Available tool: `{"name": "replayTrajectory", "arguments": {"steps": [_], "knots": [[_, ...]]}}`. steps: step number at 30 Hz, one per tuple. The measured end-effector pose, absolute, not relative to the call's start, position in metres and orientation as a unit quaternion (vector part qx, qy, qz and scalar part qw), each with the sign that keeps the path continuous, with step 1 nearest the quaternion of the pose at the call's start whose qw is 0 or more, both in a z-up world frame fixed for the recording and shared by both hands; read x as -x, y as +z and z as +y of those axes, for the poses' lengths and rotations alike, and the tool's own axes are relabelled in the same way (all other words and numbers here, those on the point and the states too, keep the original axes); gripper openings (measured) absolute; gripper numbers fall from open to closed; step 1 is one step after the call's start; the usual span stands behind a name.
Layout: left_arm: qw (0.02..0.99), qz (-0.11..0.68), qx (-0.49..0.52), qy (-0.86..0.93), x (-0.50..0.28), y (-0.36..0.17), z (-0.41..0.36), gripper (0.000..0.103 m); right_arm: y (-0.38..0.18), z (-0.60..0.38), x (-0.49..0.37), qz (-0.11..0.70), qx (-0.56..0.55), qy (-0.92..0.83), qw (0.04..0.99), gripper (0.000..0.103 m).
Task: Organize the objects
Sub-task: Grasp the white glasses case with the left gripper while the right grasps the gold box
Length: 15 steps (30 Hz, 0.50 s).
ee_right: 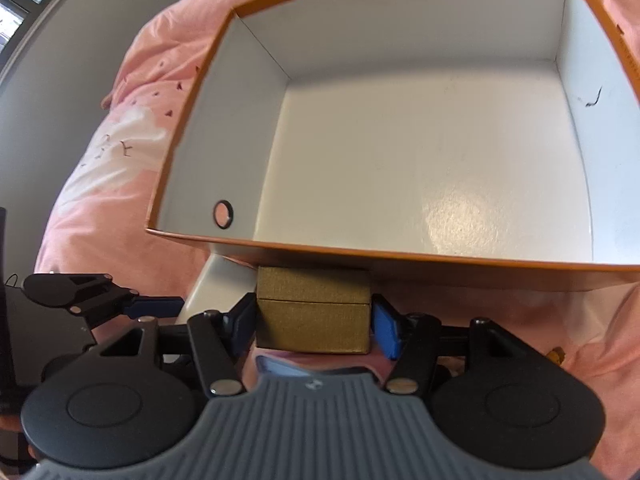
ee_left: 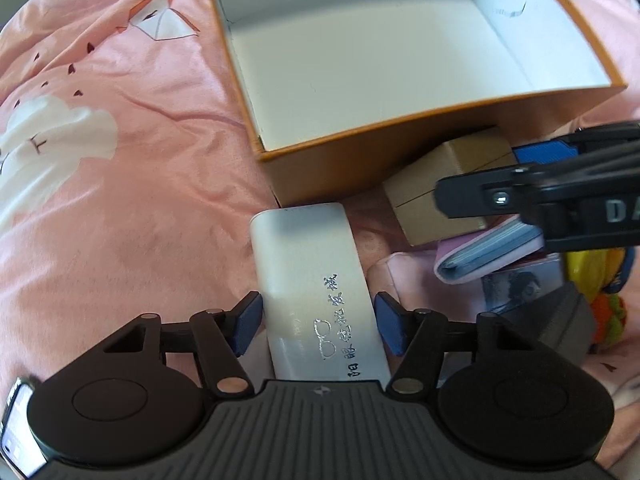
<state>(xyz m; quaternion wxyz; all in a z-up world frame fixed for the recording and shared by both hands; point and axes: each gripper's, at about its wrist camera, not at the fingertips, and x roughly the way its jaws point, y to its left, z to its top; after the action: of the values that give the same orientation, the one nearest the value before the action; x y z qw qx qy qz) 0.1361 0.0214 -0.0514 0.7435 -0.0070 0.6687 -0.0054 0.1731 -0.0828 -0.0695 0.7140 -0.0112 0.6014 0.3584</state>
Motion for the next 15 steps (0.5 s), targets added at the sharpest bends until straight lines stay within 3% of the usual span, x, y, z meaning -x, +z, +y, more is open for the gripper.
{"name": "replayTrajectory", "arguments": {"steps": [2,3,4,6,9,11,12,14,15], "knots": [[0.753,0.658,0.022,-0.006,-0.135,-0.042,0.019,0.065,-0.06,-0.088,-0.171,0.591,0.008,0.364,0.72,0.062],[0.759,0.65,0.028,-0.009,-0.133,-0.036,0.016,0.054,-0.056,-0.091,-0.169,0.584,0.007,0.367,0.724,0.062],[0.767,0.64,0.043,-0.021,-0.132,-0.029,0.013,0.007,-0.051,-0.094,-0.167,0.578,0.005,0.37,0.728,0.062],[0.775,0.63,0.056,-0.017,-0.132,-0.015,0.007,0.0,-0.042,-0.098,-0.162,0.564,0.004,0.378,0.735,0.062],[0.774,0.633,0.028,0.008,-0.126,-0.026,0.018,0.0,-0.033,-0.101,-0.156,0.547,-0.001,0.384,0.744,0.062],[0.759,0.65,0.035,0.014,-0.12,-0.038,0.033,0.006,-0.032,-0.102,-0.155,0.546,-0.005,0.383,0.745,0.062],[0.755,0.654,0.048,0.01,-0.121,-0.041,0.035,0.013,-0.033,-0.102,-0.156,0.546,-0.007,0.383,0.745,0.062],[0.754,0.653,0.074,0.005,-0.117,-0.041,0.041,0.038,-0.034,-0.103,-0.156,0.548,-0.007,0.379,0.746,0.062],[0.755,0.651,0.076,0.005,-0.12,-0.04,0.039,0.06,-0.035,-0.102,-0.157,0.548,-0.006,0.377,0.747,0.062]]}}
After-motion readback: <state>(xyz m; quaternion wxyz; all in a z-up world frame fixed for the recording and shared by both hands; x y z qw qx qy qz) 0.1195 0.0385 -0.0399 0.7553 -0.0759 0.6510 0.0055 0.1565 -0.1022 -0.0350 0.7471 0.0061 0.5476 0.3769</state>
